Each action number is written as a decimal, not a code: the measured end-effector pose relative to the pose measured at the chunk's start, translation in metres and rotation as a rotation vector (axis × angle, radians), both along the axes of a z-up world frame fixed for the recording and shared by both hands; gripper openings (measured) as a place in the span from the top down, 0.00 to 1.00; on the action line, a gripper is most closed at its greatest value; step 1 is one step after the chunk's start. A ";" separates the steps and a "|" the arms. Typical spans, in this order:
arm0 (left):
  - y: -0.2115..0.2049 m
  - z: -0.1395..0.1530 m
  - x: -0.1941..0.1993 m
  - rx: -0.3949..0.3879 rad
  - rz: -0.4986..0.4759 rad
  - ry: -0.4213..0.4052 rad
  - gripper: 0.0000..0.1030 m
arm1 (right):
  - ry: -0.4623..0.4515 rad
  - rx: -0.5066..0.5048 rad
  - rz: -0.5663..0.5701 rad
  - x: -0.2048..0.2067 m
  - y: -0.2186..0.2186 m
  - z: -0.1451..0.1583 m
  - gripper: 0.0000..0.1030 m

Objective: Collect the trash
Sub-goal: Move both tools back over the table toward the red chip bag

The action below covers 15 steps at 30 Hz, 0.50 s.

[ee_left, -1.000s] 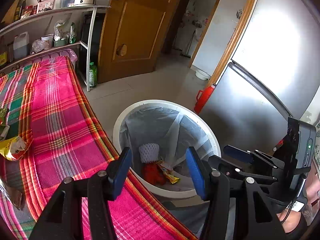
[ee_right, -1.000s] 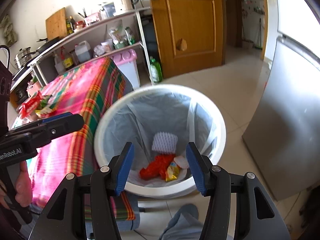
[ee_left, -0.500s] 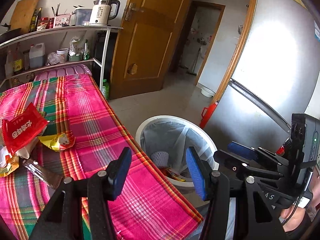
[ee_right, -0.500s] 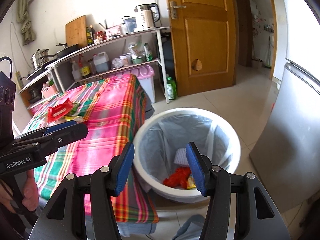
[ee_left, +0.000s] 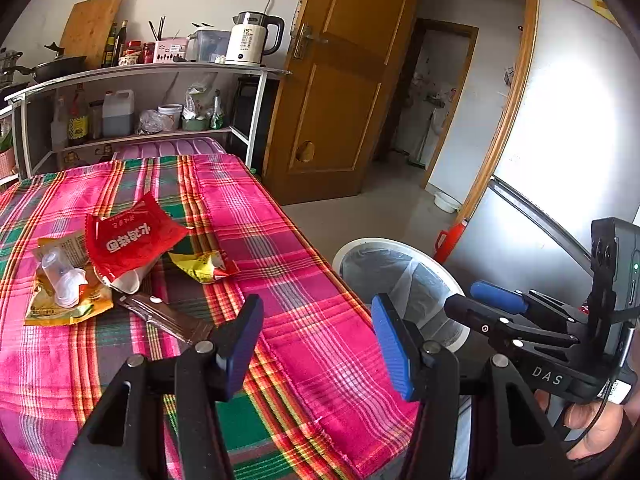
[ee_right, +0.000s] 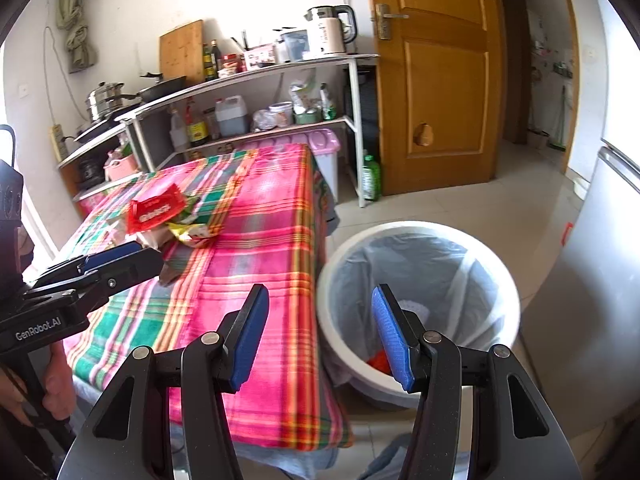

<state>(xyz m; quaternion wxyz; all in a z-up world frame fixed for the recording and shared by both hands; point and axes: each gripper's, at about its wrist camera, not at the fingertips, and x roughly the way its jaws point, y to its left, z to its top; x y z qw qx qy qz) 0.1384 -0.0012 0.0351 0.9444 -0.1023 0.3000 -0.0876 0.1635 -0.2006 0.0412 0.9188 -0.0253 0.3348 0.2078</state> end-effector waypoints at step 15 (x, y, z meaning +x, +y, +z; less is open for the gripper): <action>0.039 -0.005 -0.022 0.002 0.096 -0.010 0.43 | 0.033 0.021 0.114 0.002 0.037 -0.002 0.47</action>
